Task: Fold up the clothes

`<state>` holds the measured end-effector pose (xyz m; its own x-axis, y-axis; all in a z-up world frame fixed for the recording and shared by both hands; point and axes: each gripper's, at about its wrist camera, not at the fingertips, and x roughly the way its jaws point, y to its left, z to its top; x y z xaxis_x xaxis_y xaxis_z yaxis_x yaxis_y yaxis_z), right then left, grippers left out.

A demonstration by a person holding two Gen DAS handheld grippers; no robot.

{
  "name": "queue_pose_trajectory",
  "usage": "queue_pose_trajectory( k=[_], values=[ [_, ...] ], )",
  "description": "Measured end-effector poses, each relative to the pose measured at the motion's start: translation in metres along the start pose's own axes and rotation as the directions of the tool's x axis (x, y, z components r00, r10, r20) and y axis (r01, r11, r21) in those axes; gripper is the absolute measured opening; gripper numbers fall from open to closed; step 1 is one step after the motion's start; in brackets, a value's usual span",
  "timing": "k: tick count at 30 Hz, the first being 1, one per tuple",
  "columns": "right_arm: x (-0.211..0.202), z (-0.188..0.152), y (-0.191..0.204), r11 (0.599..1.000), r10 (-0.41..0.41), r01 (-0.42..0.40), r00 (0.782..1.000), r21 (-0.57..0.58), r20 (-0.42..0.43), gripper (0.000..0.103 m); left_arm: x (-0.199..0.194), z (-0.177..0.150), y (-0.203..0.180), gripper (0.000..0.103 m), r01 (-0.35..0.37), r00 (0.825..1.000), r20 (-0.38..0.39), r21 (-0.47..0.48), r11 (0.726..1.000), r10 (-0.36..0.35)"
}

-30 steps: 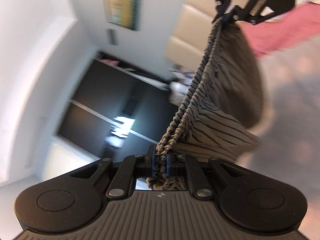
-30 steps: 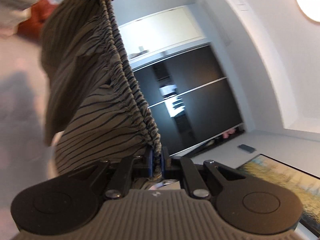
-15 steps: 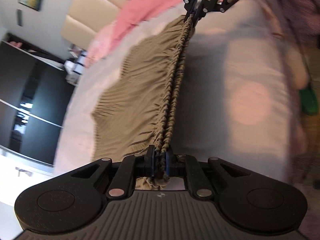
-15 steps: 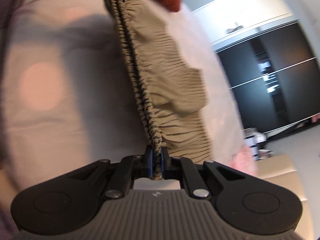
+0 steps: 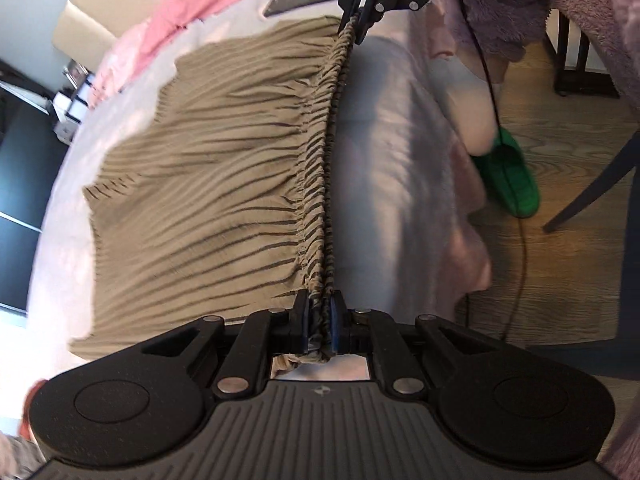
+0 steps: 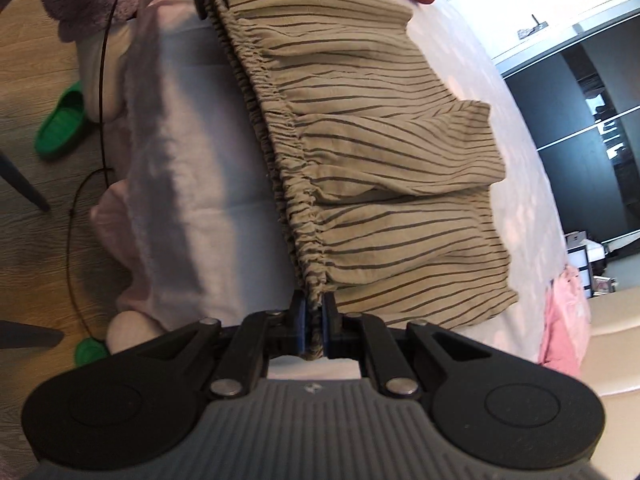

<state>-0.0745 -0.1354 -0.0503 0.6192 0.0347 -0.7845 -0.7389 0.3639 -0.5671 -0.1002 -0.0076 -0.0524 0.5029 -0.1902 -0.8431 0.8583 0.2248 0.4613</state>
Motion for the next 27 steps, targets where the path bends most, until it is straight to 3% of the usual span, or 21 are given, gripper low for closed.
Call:
queue_pose_trajectory(
  k=[5, 10, 16, 19, 20, 21, 24, 27],
  values=[
    [0.001, -0.011, -0.02, 0.999, 0.048, -0.048, 0.999, -0.01, -0.024, 0.009, -0.002, -0.002, 0.014, 0.008, 0.078, 0.997, -0.012, -0.106, 0.991, -0.08],
    [-0.001, -0.007, -0.022, 0.997, 0.083, -0.083, 0.996, 0.006, -0.021, 0.009, -0.008, -0.006, 0.018, 0.008, 0.115, 0.993, -0.013, -0.119, 0.986, -0.118],
    [-0.012, -0.013, -0.022, 0.997, 0.072, -0.072, 0.997, 0.04, -0.013, 0.01, -0.002, -0.003, 0.023, 0.015, 0.065, 0.998, -0.004, -0.156, 0.986, -0.066],
    [-0.013, -0.013, -0.018, 0.997, 0.076, -0.075, 0.997, 0.036, -0.016, 0.023, -0.006, -0.004, 0.023, 0.031, 0.074, 0.997, 0.001, -0.18, 0.981, -0.075],
    [-0.016, -0.015, -0.018, 0.995, 0.084, -0.083, 0.996, 0.053, -0.014, 0.033, -0.009, -0.004, 0.023, 0.033, 0.075, 0.997, 0.007, -0.193, 0.978, -0.075],
    [-0.02, -0.018, -0.02, 0.993, 0.092, -0.091, 0.996, 0.074, -0.01, 0.033, -0.012, -0.004, 0.025, 0.036, 0.077, 0.997, 0.014, -0.208, 0.975, -0.075],
    [-0.031, -0.022, -0.038, 0.973, 0.118, -0.117, 0.993, 0.197, 0.008, 0.036, -0.023, -0.006, 0.036, 0.039, 0.111, 0.994, 0.047, -0.302, 0.947, -0.101],
    [-0.037, -0.029, -0.069, 0.883, 0.172, -0.174, 0.984, 0.436, 0.045, 0.041, -0.034, -0.007, 0.053, 0.042, 0.142, 0.989, 0.094, -0.445, 0.884, -0.111]
  ],
)
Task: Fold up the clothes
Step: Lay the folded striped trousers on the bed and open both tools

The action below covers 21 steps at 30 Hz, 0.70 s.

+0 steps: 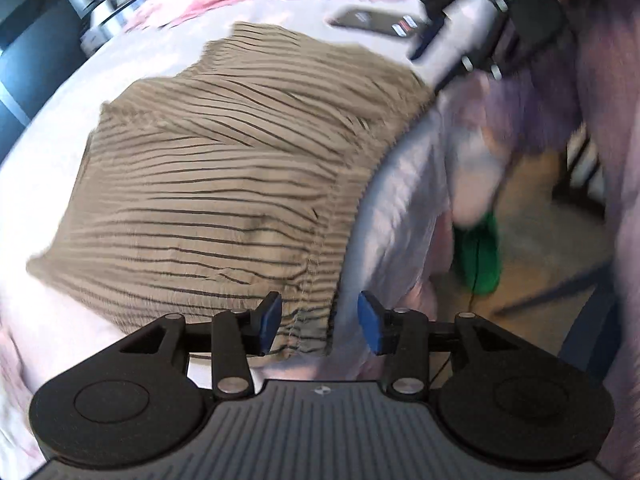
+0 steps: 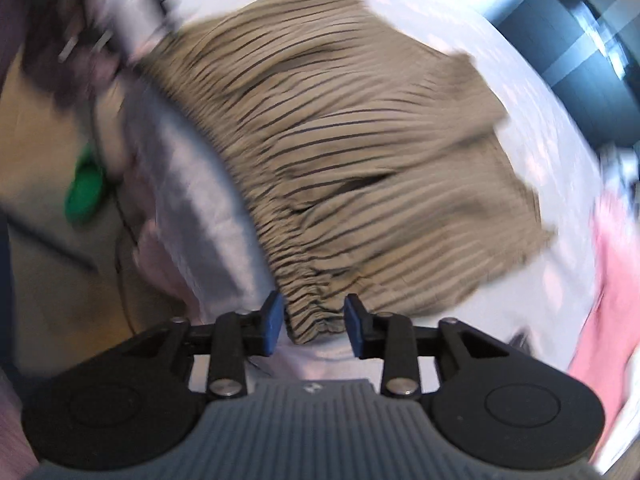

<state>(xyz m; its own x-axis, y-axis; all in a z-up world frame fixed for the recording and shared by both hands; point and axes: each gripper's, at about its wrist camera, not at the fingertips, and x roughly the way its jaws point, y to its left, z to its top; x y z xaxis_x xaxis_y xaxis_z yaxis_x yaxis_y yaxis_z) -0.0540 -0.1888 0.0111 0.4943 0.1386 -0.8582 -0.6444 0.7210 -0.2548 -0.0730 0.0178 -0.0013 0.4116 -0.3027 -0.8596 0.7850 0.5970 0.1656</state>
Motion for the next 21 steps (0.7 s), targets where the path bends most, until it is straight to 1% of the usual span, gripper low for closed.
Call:
queue_pose_trajectory(
  k=[1, 3, 6, 8, 11, 15, 17, 19, 20, 21],
  values=[
    [0.0, 0.002, -0.012, 0.995, 0.027, -0.027, 1.0, 0.101, 0.005, 0.041, -0.003, 0.003, 0.005, 0.042, -0.002, 1.0, 0.009, -0.065, 0.998, 0.003],
    [0.003, 0.006, -0.034, 0.956, 0.068, -0.07, 0.998, 0.285, 0.016, 0.041, -0.006, 0.007, 0.016, 0.042, -0.001, 1.0, 0.024, -0.197, 0.98, 0.006],
    [0.013, 0.001, -0.049, 0.886, 0.083, -0.075, 0.997, 0.457, 0.003, 0.04, -0.004, 0.007, 0.031, 0.042, -0.002, 1.0, 0.023, -0.369, 0.929, 0.012],
    [0.023, -0.003, -0.057, 0.832, 0.101, -0.075, 0.995, 0.55, -0.016, 0.04, 0.001, 0.005, 0.036, 0.041, -0.012, 1.0, 0.009, -0.445, 0.895, 0.018],
    [0.037, -0.009, -0.064, 0.756, 0.148, -0.093, 0.989, 0.648, -0.03, 0.037, 0.011, 0.003, 0.038, 0.04, -0.032, 0.999, -0.031, -0.48, 0.876, 0.019],
    [0.054, -0.02, -0.068, 0.672, 0.199, -0.096, 0.978, 0.734, -0.054, 0.036, 0.032, -0.001, 0.046, 0.04, -0.066, 0.996, -0.091, -0.512, 0.857, 0.023],
    [0.059, -0.021, -0.068, 0.65, 0.213, -0.098, 0.976, 0.754, -0.056, 0.033, 0.042, -0.001, 0.045, 0.04, -0.087, 0.992, -0.121, -0.495, 0.865, 0.03],
    [0.061, -0.02, -0.066, 0.633, 0.223, -0.102, 0.973, 0.767, -0.054, 0.024, 0.049, -0.003, 0.044, 0.04, -0.099, 0.99, -0.138, -0.487, 0.868, 0.035],
    [0.06, -0.018, -0.065, 0.628, 0.227, -0.106, 0.973, 0.771, -0.051, 0.018, 0.051, -0.003, 0.044, 0.04, -0.099, 0.99, -0.139, -0.492, 0.865, 0.034],
    [0.058, -0.016, -0.063, 0.633, 0.22, -0.1, 0.974, 0.768, -0.055, 0.015, 0.051, -0.005, 0.045, 0.04, -0.097, 0.99, -0.138, -0.498, 0.862, 0.032]
  ],
)
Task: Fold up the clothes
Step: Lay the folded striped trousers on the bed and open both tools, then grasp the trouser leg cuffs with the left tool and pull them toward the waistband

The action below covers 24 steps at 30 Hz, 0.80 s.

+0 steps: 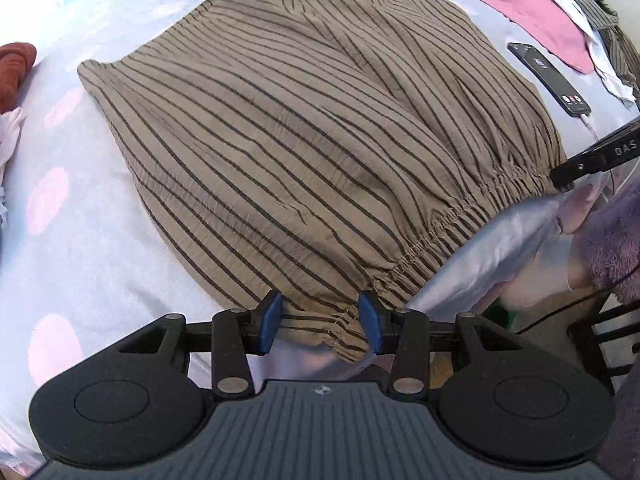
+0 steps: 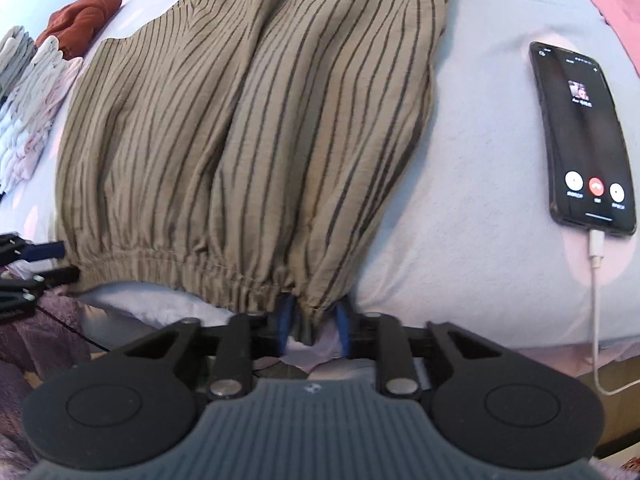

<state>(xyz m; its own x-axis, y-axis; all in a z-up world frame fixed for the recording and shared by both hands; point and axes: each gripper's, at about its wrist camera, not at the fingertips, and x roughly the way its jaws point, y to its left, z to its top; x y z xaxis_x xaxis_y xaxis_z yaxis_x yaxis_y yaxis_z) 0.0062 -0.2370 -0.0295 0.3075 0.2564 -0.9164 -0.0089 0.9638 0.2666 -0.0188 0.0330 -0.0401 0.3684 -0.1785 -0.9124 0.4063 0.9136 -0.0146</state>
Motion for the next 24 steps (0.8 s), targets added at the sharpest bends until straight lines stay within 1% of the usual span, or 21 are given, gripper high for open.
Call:
queue_pose_trajectory(
  k=[2, 5, 10, 12, 16, 19, 21, 24],
  values=[
    [-0.006, 0.0, 0.008, 1.0, -0.021, 0.021, 1.0, -0.012, 0.014, 0.012, -0.001, 0.0, 0.002, 0.04, 0.005, 1.0, 0.004, -0.015, 1.0, -0.005],
    [-0.02, 0.001, 0.021, 0.999, -0.037, 0.038, 0.998, -0.014, 0.055, 0.011, -0.006, -0.001, 0.004, 0.04, 0.008, 1.0, 0.03, -0.036, 0.999, -0.006],
    [-0.041, 0.01, 0.047, 0.999, -0.038, 0.039, 0.99, -0.006, 0.137, 0.01, -0.02, -0.003, 0.013, 0.04, 0.019, 0.996, 0.093, -0.073, 0.997, -0.012],
    [-0.044, 0.018, 0.061, 1.0, -0.024, 0.026, 0.986, -0.011, 0.164, 0.01, -0.021, -0.002, 0.015, 0.04, 0.023, 0.995, 0.1, -0.099, 0.995, -0.013],
    [-0.041, 0.03, 0.097, 0.998, 0.03, -0.019, 0.983, -0.059, 0.182, 0.01, -0.018, -0.002, 0.02, 0.04, 0.016, 0.997, 0.077, -0.136, 0.991, -0.005],
    [-0.038, 0.037, 0.124, 0.989, 0.084, -0.06, 0.981, -0.136, 0.176, 0.01, -0.012, -0.004, 0.025, 0.04, 0.02, 0.999, 0.052, -0.161, 0.987, -0.011],
    [-0.034, 0.039, 0.143, 0.976, 0.129, -0.097, 0.978, -0.197, 0.162, 0.01, -0.012, -0.007, 0.031, 0.04, 0.022, 0.999, 0.052, -0.186, 0.982, -0.013],
    [-0.028, 0.039, 0.17, 0.946, 0.197, -0.156, 0.973, -0.286, 0.123, 0.01, -0.019, -0.011, 0.042, 0.04, 0.005, 0.997, 0.081, -0.246, 0.969, 0.016]
  ],
)
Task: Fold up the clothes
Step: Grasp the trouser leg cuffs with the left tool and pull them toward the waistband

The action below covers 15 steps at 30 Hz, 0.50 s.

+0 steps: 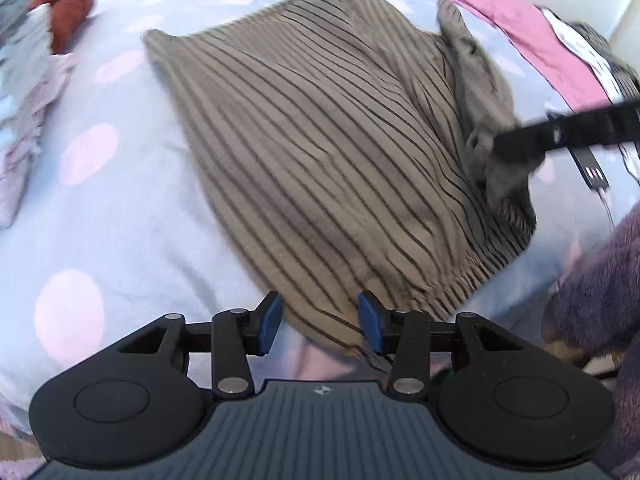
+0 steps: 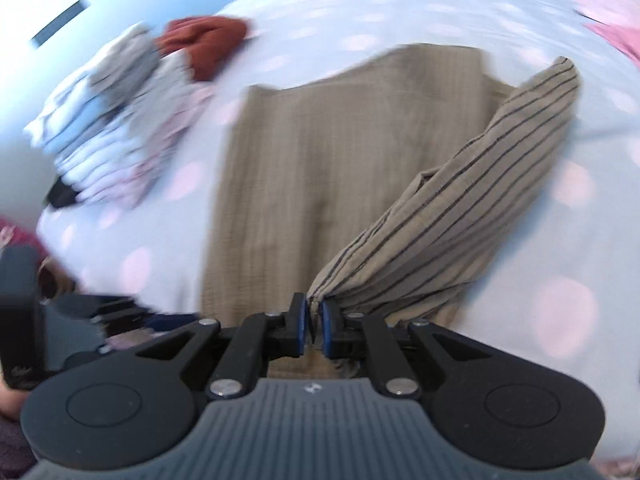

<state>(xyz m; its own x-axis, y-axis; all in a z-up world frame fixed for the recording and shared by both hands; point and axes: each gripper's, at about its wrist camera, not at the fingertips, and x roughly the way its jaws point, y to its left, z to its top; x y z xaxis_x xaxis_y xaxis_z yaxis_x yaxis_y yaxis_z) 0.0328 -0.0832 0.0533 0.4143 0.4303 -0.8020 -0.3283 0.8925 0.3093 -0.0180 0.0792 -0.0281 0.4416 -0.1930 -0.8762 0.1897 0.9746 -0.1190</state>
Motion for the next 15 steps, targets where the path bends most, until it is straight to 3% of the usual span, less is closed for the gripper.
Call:
queue_pose_trajectory(
  k=[7, 15],
  values=[
    [0.02, -0.008, 0.052, 0.968, 0.152, -0.167, 0.984, -0.185, -0.092, 0.01, -0.02, -0.004, 0.034, 0.04, -0.049, 0.996, 0.065, -0.159, 0.986, 0.06],
    [0.051, -0.036, 0.074, 0.933, 0.108, -0.173, 0.971, -0.315, -0.214, 0.01, -0.031, -0.012, 0.041, 0.04, -0.012, 0.996, 0.08, -0.165, 0.986, 0.026]
  ],
)
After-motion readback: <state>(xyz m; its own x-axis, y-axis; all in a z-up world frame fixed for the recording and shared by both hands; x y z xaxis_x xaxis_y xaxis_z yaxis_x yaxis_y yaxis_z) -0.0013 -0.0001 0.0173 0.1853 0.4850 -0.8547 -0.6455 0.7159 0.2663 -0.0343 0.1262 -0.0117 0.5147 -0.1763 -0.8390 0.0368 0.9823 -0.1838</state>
